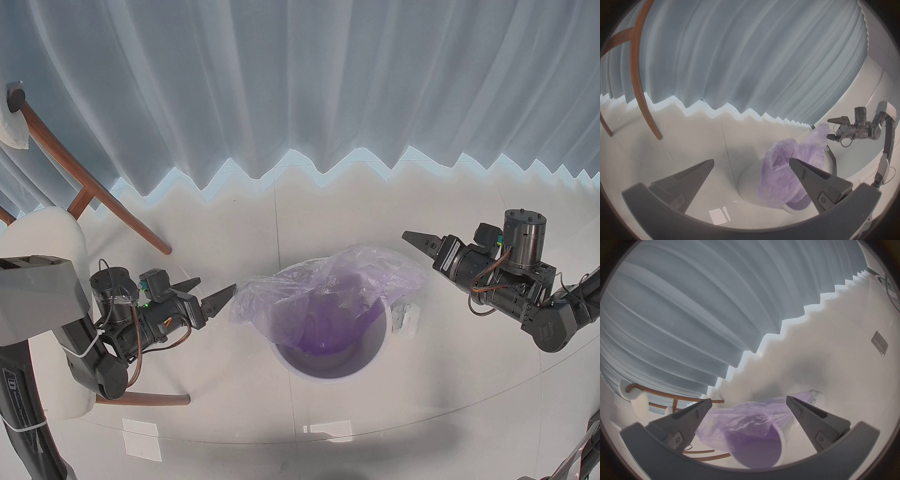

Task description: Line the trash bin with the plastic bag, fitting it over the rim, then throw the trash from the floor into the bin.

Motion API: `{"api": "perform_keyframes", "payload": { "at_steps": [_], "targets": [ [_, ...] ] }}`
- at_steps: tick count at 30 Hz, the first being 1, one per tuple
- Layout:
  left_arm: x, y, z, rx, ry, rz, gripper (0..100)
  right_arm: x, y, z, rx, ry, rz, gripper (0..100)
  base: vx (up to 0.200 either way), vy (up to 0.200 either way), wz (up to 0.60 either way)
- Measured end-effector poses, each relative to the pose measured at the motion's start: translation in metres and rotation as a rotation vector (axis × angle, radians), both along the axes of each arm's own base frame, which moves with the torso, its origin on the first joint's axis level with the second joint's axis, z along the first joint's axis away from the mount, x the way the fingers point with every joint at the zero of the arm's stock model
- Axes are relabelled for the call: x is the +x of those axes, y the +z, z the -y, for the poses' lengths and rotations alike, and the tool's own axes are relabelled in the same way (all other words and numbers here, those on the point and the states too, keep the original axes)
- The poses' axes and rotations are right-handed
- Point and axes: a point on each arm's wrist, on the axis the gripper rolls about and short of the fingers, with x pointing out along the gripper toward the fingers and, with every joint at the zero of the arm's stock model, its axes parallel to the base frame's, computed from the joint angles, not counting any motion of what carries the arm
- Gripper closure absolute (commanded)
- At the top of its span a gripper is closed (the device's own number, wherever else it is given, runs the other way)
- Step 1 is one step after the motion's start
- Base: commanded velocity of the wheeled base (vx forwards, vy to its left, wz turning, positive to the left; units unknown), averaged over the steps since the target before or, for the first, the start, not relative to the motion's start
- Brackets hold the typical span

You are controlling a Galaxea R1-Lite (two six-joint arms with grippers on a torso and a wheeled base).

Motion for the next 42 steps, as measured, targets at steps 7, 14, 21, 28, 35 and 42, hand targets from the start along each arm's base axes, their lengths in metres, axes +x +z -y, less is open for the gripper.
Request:
{"api": "perform_keyframes", "payload": {
  "at_steps": [7, 14, 21, 28, 35, 42],
  "targets": [
    [-0.008, 0.017, 0.007, -0.063, -0.022, 0.008, 0, -0.016, 0.012, -0.016, 0.046, 0.050, -0.020, 0, 0.000, 0.000, 0.00],
    [-0.007, 0.028, 0.016, -0.130, -0.041, 0.010, 0, -0.020, 0.016, -0.032, 0.127, 0.084, -0.041, 0, 0.000, 0.000, 0.00],
    [-0.004, 0.049, 0.027, -0.304, -0.067, -0.045, 0, -0.016, 0.016, -0.041, 0.194, 0.091, -0.076, 0, 0.000, 0.000, 0.00],
    [-0.016, 0.063, 0.042, -0.419, -0.095, -0.238, 0, -0.014, 0.013, -0.048, 0.228, 0.084, -0.171, 0, 0.000, 0.000, 0.00],
    [-0.028, 0.069, 0.053, -0.434, -0.133, -0.304, 0, -0.006, 0.010, -0.054, 0.247, 0.077, -0.223, 0, 0.000, 0.000, 0.00],
    [-0.031, 0.070, 0.055, -0.464, -0.143, -0.334, 0, 0.002, 0.003, -0.056, 0.260, 0.067, -0.242, 0, 0.000, 0.000, 0.00]
  ]
}}
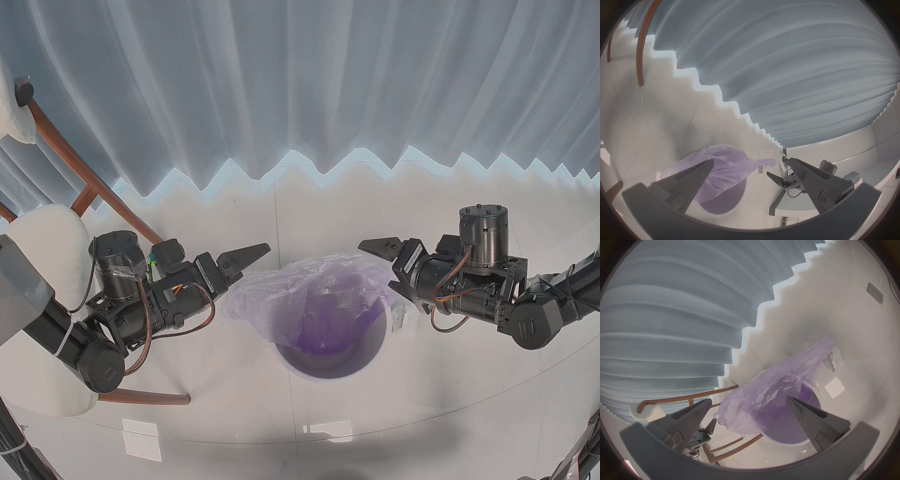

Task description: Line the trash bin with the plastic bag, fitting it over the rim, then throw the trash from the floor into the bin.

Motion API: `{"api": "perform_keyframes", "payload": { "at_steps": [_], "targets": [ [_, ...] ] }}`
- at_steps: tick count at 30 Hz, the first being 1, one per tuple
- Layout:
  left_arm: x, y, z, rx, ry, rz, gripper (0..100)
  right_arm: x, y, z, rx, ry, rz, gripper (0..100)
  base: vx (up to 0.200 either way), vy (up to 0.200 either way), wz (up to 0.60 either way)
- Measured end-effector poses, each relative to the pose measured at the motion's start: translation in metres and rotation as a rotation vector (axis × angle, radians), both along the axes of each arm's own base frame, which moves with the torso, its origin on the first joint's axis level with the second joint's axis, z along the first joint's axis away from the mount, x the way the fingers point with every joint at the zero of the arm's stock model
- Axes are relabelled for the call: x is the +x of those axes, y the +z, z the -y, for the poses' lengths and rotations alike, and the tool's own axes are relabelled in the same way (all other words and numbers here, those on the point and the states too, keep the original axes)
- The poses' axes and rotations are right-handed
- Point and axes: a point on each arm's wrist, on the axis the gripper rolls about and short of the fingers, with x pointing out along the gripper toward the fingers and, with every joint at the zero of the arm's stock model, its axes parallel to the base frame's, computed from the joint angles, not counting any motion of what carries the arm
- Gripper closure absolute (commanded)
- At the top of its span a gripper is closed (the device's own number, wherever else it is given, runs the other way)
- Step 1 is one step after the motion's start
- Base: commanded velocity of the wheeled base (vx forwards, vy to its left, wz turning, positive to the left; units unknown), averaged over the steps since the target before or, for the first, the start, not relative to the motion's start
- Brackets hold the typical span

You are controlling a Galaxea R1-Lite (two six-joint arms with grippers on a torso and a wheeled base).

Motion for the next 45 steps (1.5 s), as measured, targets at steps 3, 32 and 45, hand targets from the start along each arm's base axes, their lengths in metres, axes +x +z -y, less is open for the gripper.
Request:
{"api": "perform_keyframes", "payload": {
  "at_steps": [3, 32, 45],
  "targets": [
    [0.001, 0.005, -0.003, -0.007, 0.010, 0.016, 0, 0.004, -0.001, 0.000, 0.022, -0.015, -0.009, 0, 0.000, 0.000, 0.00],
    [-0.030, 0.015, 0.010, 0.024, -0.069, -0.035, 0, 0.031, -0.012, 0.002, 0.108, -0.083, -0.053, 100, 0.000, 0.000, 0.00],
    [-0.032, 0.010, 0.018, 0.061, -0.091, -0.109, 0, -0.021, -0.029, 0.003, -0.219, 0.087, -0.028, 100, 0.000, 0.000, 0.00]
  ]
}}
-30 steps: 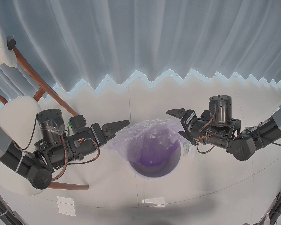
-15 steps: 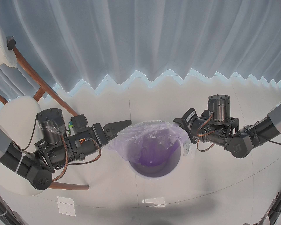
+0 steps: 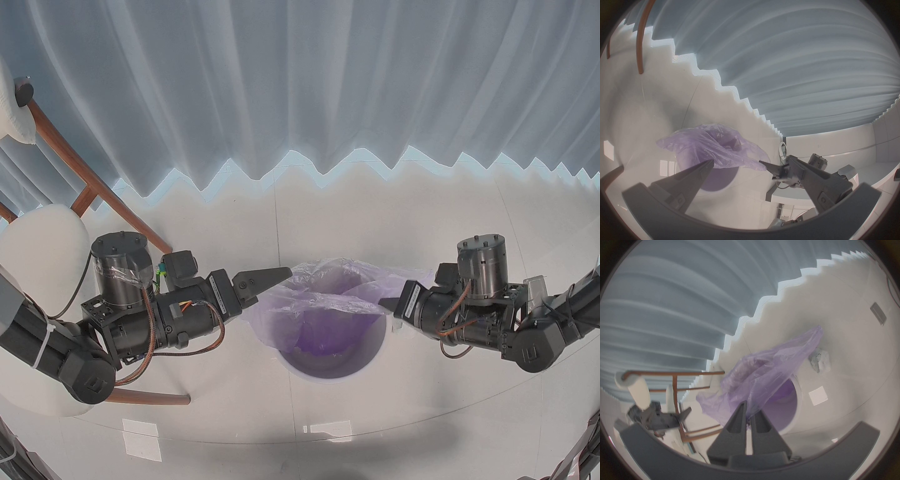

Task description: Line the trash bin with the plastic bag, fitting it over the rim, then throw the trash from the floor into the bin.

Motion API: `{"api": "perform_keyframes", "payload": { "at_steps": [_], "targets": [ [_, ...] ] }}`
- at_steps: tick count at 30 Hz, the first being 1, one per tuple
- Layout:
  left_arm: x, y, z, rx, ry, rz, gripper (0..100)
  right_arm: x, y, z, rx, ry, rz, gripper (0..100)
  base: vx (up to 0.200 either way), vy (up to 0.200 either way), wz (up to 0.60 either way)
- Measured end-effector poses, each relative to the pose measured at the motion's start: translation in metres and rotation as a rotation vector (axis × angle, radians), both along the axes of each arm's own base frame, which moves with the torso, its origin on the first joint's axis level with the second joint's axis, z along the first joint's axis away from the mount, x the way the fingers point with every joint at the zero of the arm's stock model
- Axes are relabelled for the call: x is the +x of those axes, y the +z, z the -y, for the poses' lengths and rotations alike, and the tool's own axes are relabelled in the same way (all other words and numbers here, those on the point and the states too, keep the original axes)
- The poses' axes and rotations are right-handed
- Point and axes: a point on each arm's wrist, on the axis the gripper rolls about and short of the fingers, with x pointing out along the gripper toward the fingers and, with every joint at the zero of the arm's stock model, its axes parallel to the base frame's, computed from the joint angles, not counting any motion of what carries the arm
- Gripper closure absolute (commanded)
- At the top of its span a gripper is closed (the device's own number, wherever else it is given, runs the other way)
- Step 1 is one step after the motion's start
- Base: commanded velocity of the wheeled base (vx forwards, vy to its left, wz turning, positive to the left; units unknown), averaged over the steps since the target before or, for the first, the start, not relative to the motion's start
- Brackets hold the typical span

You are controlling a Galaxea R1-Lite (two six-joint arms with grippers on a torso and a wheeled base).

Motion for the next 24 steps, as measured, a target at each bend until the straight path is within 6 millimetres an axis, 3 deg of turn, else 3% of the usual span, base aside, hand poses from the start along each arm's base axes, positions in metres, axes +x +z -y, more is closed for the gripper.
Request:
{"api": "perform_keyframes", "payload": {
  "at_steps": [8, 15, 24],
  "targets": [
    [-0.006, -0.005, 0.005, 0.025, -0.027, -0.029, 0, -0.031, -0.017, -0.001, -0.140, 0.107, -0.029, 100, 0.000, 0.000, 0.00],
    [0.001, -0.002, 0.005, 0.035, -0.049, 0.034, 0, -0.044, -0.026, -0.007, -0.160, 0.152, -0.064, 100, 0.000, 0.000, 0.00],
    [0.012, -0.003, -0.003, 0.025, -0.089, 0.036, 0, -0.046, -0.037, -0.015, -0.194, 0.148, -0.083, 100, -0.200, 0.000, 0.00]
  ]
}}
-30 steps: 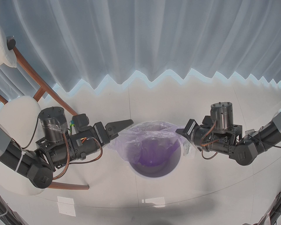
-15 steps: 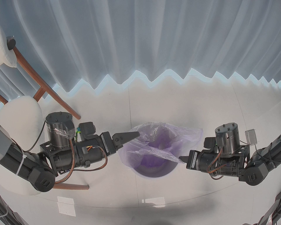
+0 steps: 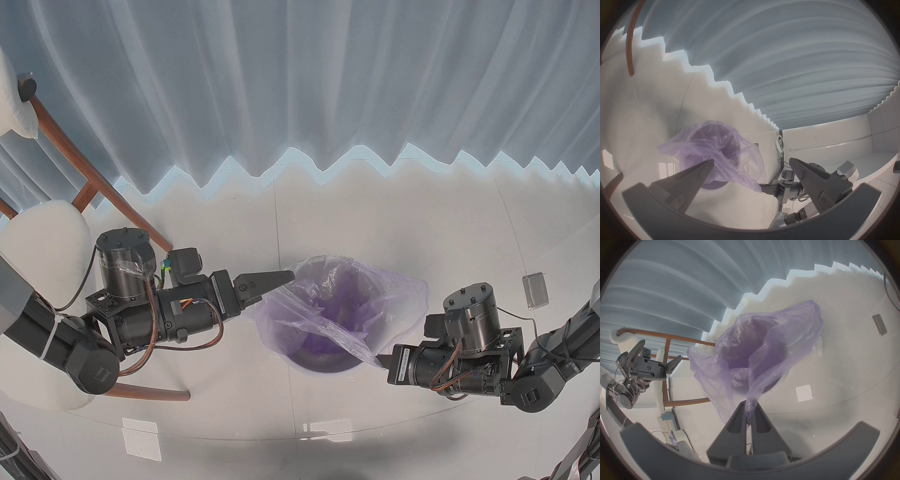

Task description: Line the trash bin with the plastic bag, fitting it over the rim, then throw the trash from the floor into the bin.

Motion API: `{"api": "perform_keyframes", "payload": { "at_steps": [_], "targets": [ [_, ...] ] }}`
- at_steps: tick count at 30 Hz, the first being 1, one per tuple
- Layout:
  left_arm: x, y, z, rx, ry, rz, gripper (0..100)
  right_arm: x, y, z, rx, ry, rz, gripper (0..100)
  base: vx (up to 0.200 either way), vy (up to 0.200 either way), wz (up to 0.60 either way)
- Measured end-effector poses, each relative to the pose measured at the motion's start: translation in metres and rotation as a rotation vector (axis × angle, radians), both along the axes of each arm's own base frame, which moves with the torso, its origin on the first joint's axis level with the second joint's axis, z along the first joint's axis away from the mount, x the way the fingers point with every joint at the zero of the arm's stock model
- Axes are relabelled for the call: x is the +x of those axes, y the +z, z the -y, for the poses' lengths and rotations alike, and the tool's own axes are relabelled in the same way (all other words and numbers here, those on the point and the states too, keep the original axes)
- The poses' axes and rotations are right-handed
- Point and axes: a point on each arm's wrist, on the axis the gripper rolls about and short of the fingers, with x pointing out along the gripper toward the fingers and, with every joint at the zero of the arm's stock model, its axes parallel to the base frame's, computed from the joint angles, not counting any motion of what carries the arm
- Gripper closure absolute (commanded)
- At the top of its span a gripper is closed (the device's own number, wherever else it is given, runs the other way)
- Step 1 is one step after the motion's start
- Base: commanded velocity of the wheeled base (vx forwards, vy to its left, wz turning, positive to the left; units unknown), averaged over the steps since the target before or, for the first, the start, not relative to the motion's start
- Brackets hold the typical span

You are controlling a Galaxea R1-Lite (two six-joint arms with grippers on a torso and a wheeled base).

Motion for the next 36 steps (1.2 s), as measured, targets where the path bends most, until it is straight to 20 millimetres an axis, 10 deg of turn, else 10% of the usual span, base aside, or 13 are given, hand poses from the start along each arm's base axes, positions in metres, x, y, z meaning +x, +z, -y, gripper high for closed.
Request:
{"api": "perform_keyframes", "payload": {
  "at_steps": [36],
  "targets": [
    [-0.015, -0.016, 0.007, 0.064, -0.043, -0.022, 0, 0.023, -0.081, -0.020, -0.110, -0.033, -0.051, 100, -0.017, 0.000, 0.00]
  ]
}}
